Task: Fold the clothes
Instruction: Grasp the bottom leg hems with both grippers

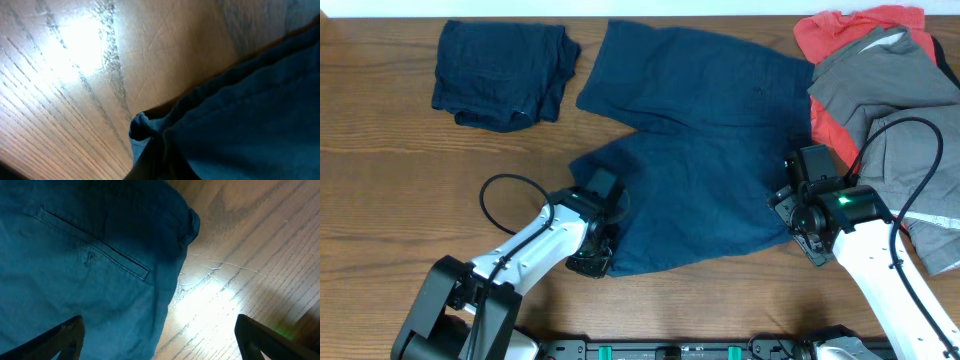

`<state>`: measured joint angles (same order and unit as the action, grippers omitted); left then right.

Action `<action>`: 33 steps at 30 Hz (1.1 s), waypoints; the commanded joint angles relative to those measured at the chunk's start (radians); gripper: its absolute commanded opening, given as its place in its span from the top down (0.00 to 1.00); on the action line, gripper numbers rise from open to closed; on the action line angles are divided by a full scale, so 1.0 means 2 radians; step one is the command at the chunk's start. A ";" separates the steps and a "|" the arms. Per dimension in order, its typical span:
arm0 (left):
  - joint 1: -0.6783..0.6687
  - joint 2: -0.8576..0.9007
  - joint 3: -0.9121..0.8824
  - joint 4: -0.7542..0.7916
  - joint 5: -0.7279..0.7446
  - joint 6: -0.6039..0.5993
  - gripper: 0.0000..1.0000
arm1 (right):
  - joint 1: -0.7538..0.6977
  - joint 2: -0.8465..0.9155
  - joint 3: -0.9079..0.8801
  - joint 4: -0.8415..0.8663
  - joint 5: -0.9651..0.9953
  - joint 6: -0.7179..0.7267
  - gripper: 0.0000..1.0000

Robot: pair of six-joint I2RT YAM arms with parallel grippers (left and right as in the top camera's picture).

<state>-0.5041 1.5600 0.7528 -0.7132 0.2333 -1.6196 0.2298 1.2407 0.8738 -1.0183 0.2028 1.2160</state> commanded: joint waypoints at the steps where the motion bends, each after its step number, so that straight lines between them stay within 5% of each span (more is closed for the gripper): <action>1: 0.017 0.005 -0.004 -0.003 -0.004 0.021 0.94 | 0.003 -0.002 -0.003 0.001 0.013 -0.005 0.07; 10: 0.097 -0.023 0.009 -0.004 0.006 0.161 0.94 | -0.022 0.003 -0.004 -0.002 0.018 -0.042 0.07; 21: 0.101 -0.023 0.009 0.004 -0.009 0.165 0.94 | -0.051 0.049 -0.059 0.088 -0.017 -0.029 0.09; 33: 0.101 -0.023 0.000 0.005 -0.021 0.164 0.94 | -0.051 0.051 -0.076 0.088 -0.021 -0.029 0.08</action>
<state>-0.3077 1.5238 0.7532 -0.7010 0.2253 -1.3041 0.1398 1.3399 0.7460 -0.8486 0.1555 1.1614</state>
